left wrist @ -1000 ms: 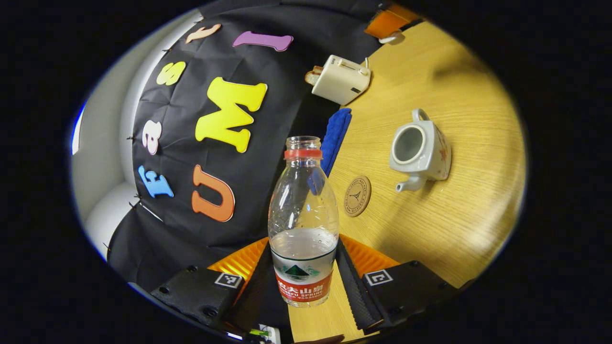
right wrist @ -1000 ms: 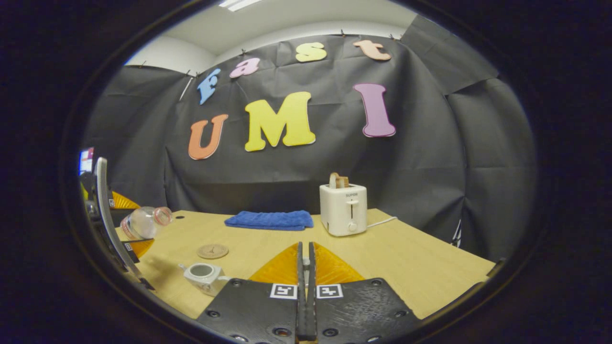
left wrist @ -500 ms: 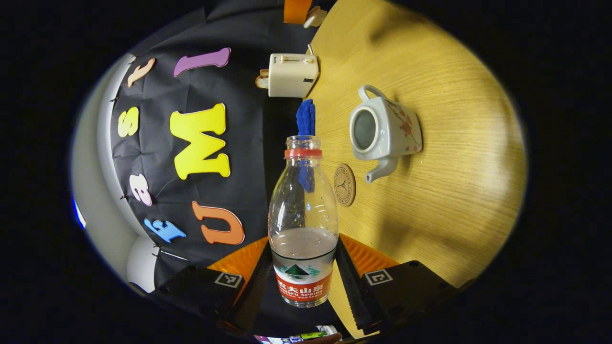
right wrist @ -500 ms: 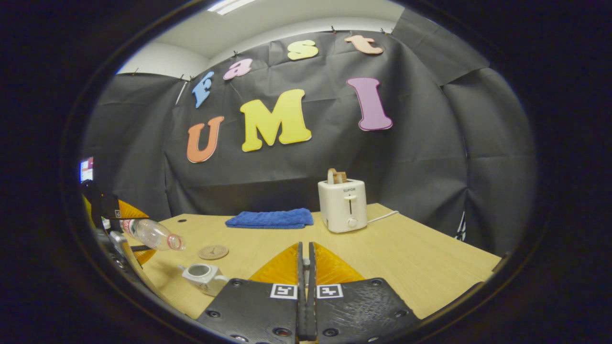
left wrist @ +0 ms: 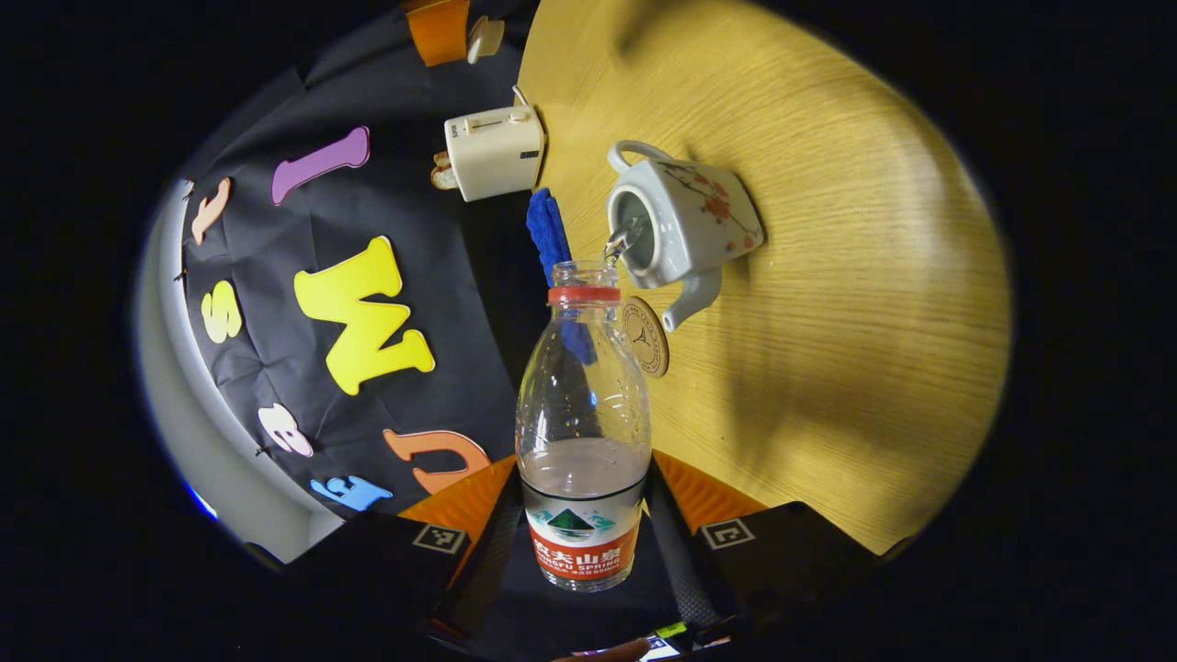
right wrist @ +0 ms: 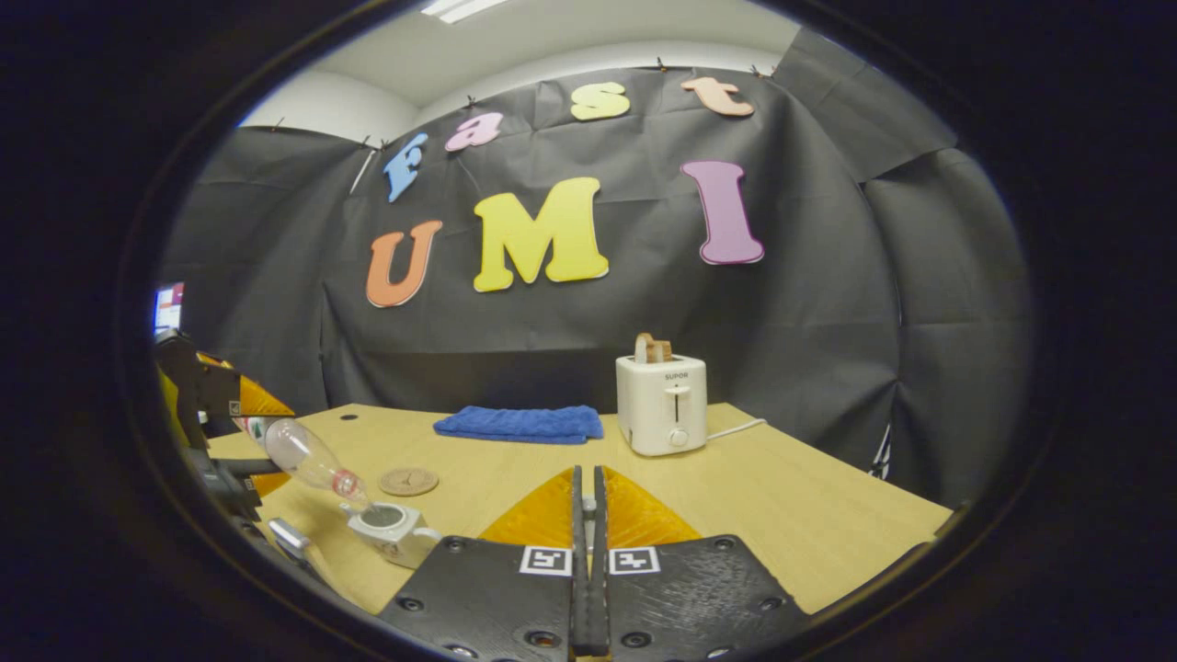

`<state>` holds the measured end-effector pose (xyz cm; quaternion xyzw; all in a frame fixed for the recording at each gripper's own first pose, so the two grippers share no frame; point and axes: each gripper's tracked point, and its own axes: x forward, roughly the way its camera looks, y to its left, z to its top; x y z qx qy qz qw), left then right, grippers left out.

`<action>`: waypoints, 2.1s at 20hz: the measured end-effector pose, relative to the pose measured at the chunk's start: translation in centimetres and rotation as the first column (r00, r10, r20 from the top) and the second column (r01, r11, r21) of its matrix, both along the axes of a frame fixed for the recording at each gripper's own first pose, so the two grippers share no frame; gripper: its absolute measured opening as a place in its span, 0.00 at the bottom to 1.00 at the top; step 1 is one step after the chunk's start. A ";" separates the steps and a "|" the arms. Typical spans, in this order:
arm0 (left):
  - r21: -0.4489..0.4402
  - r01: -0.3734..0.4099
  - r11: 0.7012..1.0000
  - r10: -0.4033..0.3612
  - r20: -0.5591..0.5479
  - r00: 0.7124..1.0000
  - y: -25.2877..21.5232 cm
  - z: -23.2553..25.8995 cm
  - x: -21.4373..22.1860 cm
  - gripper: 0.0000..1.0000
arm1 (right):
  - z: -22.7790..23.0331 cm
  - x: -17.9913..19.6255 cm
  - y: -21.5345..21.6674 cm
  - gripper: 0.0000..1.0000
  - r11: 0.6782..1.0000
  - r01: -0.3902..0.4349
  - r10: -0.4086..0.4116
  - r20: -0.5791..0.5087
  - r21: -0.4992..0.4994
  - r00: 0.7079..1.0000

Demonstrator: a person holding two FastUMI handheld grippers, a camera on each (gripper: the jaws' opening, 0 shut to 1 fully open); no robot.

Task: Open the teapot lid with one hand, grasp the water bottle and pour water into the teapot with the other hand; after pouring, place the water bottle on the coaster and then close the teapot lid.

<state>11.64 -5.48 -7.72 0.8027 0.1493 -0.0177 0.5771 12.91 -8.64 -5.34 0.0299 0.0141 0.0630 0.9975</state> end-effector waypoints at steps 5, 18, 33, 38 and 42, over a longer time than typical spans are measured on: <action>0.080 0.013 0.997 -0.014 0.007 1.000 -0.5 1.4 0.4 0.77 | 0.0 0.0 0.3 0.00 1.000 -0.008 0.008 0.004 -0.016 1.000; 0.222 0.026 0.975 -0.024 -0.010 1.000 -1.7 3.2 0.2 0.77 | 0.3 -0.5 1.0 0.00 0.999 -0.036 0.036 0.016 -0.037 0.999; 0.253 0.031 0.967 -0.016 -0.061 0.998 -1.9 2.9 0.2 0.81 | 0.7 -0.4 0.3 0.00 1.000 -0.027 0.027 0.025 -0.005 0.999; 0.101 0.015 0.995 -0.009 -0.059 0.998 -0.6 2.1 0.5 0.77 | 0.7 -0.3 -0.1 0.00 1.000 -0.019 0.019 0.024 0.000 1.000; -0.142 -0.016 0.990 0.015 -0.009 1.000 0.3 2.3 1.4 0.77 | 0.7 -0.2 -0.5 0.00 1.000 -0.007 0.007 0.024 0.001 1.000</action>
